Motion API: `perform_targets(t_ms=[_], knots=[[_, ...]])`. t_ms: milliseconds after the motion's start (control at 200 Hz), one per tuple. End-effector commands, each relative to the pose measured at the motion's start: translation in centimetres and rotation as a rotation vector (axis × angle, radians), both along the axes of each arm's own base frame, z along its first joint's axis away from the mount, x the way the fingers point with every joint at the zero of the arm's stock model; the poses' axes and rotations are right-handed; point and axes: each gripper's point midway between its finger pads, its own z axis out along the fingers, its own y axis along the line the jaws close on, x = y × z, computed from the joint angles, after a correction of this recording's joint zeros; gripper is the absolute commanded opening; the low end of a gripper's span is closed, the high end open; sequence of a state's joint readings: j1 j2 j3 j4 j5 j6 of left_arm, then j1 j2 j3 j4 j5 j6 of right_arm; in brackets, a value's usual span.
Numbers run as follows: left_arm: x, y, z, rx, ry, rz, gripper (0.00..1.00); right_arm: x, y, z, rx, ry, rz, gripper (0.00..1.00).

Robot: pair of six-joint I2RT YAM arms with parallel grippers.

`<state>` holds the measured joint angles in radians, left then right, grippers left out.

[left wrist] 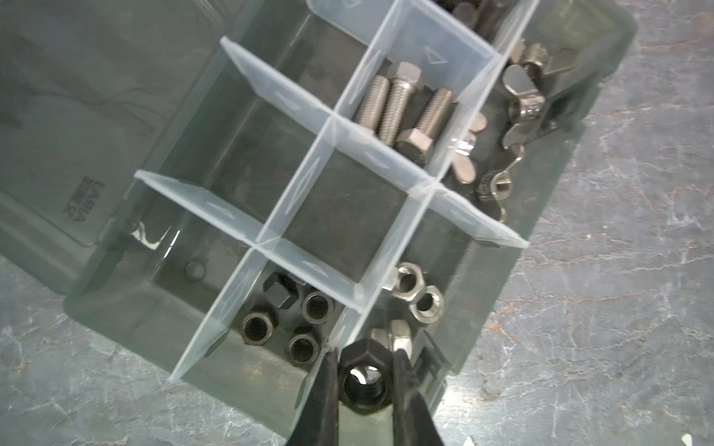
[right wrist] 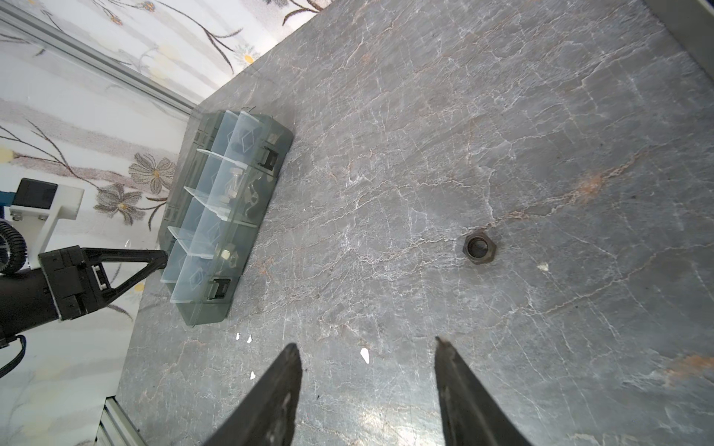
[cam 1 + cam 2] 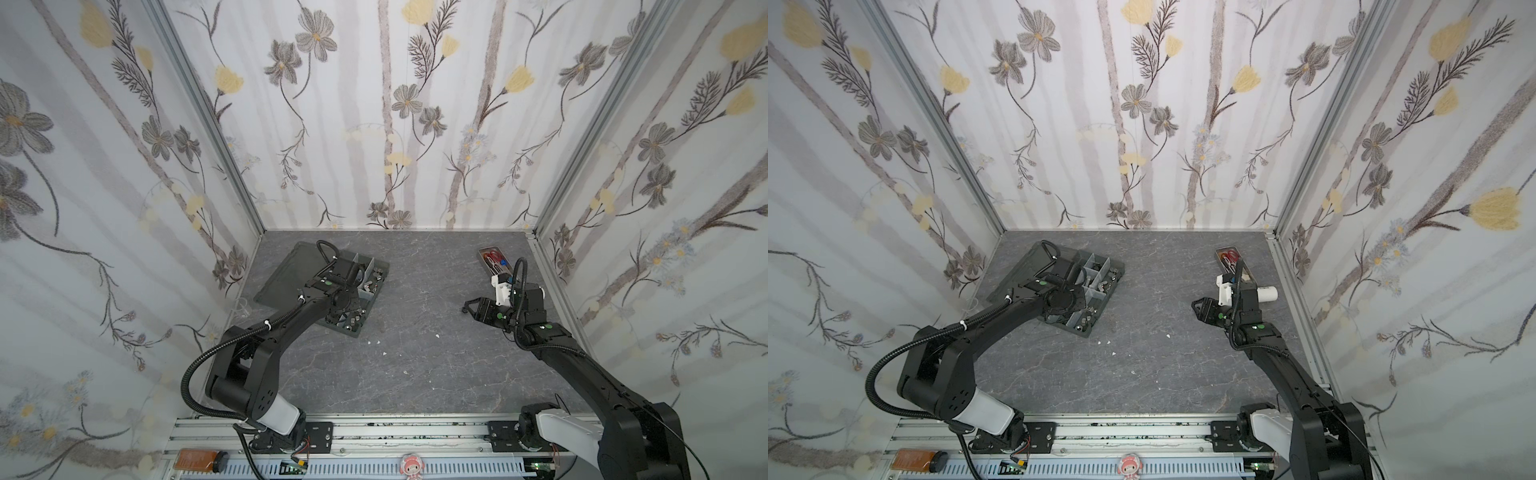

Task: Sort the screws and nuts into containers
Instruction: 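Lift the black nut and carry it over the box compartment with the left gripper, then open the left gripper over the box while the right gripper approaches the last nut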

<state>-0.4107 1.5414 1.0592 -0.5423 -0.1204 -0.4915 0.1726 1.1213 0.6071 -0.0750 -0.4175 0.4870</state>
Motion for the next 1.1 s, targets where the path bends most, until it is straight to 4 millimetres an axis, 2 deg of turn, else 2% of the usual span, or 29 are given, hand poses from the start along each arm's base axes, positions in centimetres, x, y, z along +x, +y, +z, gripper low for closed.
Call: perform_targets(t_ms=[0, 155, 385, 530, 719, 924, 1059, 1094], knots=[[0.4, 1.3, 0.0, -0.018, -0.028, 0.064, 0.11, 0.4, 0.6, 0.4, 0.015, -0.029, 0.021, 0.56], [0.4, 2.5, -0.9, -0.021, -0.014, 0.1, 0.11, 0.4, 0.9, 0.2, 0.009, -0.027, 0.024, 0.56], [0.7, 3.0, -2.2, -0.012, 0.014, 0.113, 0.15, 0.4, 0.7, -0.4, -0.016, -0.016, 0.013, 0.57], [0.9, 3.0, -1.6, -0.008, 0.004, 0.109, 0.3, 0.4, -0.1, -0.7, -0.06, -0.003, -0.02, 0.56], [1.2, 2.9, 1.7, -0.025, -0.056, 0.089, 0.58, 0.7, -2.5, -2.2, -0.226, 0.05, -0.119, 0.56], [0.4, 2.3, 6.4, -0.099, -0.166, 0.046, 0.71, 0.8, -4.0, -3.7, -0.335, 0.097, -0.166, 0.56], [-0.6, 1.6, 8.9, -0.148, -0.226, -0.018, 0.85, 1.2, -4.1, -4.8, -0.375, 0.129, -0.166, 0.56], [-1.0, 1.6, 10.1, -0.163, -0.261, -0.033, 0.88, 1.3, -4.0, -5.0, -0.387, 0.138, -0.162, 0.56]])
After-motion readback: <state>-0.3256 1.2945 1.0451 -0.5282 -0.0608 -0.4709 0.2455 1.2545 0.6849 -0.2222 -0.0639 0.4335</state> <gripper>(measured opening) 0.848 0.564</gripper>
